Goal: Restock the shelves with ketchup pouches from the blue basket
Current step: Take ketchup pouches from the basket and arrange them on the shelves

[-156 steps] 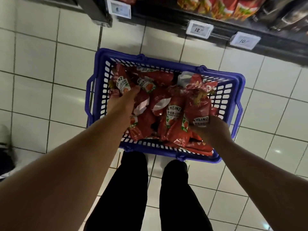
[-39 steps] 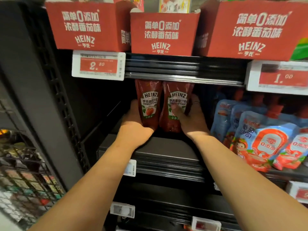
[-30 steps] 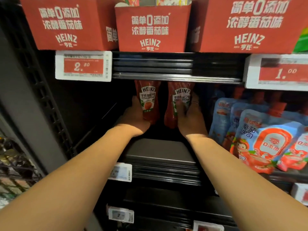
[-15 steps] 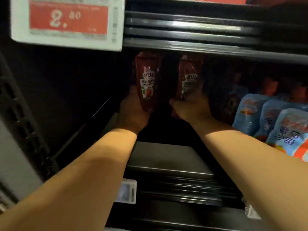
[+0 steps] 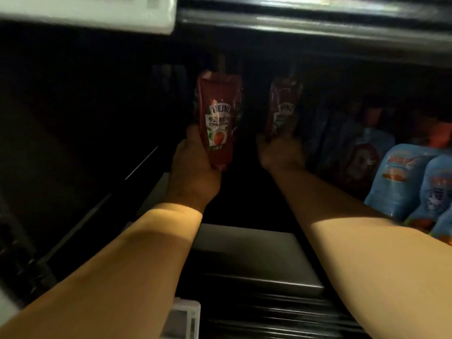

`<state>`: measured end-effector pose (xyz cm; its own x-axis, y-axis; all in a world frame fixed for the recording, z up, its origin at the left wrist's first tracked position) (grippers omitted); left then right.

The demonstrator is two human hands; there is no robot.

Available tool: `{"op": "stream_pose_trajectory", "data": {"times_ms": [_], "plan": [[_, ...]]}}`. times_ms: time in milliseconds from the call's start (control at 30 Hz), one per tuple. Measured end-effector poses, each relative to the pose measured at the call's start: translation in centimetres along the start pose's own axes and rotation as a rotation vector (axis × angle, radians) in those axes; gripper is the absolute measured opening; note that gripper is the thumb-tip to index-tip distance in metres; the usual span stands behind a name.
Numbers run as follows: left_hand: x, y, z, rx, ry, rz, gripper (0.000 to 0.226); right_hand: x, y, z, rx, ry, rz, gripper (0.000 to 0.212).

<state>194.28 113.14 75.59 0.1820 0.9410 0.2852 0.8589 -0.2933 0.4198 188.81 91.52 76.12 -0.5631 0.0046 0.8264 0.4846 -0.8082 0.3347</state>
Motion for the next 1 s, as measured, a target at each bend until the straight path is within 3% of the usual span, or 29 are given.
{"op": "stream_pose_trajectory", "data": {"times_ms": [100,300,400,567,733,900,1000], "plan": [[-0.1,-0.3,-0.3,-0.006,-0.019,0.012,0.073,-0.2,0.5,-0.2,-0.003,-0.085,-0.019,0.091],[-0.2,-0.1,0.0,0.017,-0.022,0.02,0.073,-0.5,4.0,1.2,0.012,-0.154,0.181,0.069],[-0.1,0.0,0.2,0.015,-0.032,0.021,0.072,-1.1,3.6,1.8,0.087,-0.238,0.169,0.06],[-0.1,-0.2,0.0,0.024,-0.019,0.029,0.079,-0.1,2.4,0.3,-0.02,0.007,-0.032,0.078],[0.0,-0.3,-0.4,0.04,0.001,0.015,0.073,-0.1,2.9,-0.2,-0.068,0.056,-0.03,0.096],[-0.2,-0.6,-0.5,0.044,0.011,0.026,0.076,-1.0,4.3,0.1,-0.045,0.091,0.023,0.1],[-0.1,-0.6,-0.5,0.039,0.008,0.041,0.08,-1.4,4.8,-0.6,-0.105,0.24,0.025,0.103]]}}
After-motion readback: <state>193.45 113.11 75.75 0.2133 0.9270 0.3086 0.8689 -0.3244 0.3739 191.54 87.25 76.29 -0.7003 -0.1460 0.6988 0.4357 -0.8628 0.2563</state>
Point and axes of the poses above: each hand's wrist, its own y-axis towards the middle knuckle, its own x-axis out of the back of the hand, z = x × y, the point moved 7 cm from there along y, towards the middle knuckle, and after that the axes turned 12 degrees about -y, right-handed, at the moved point
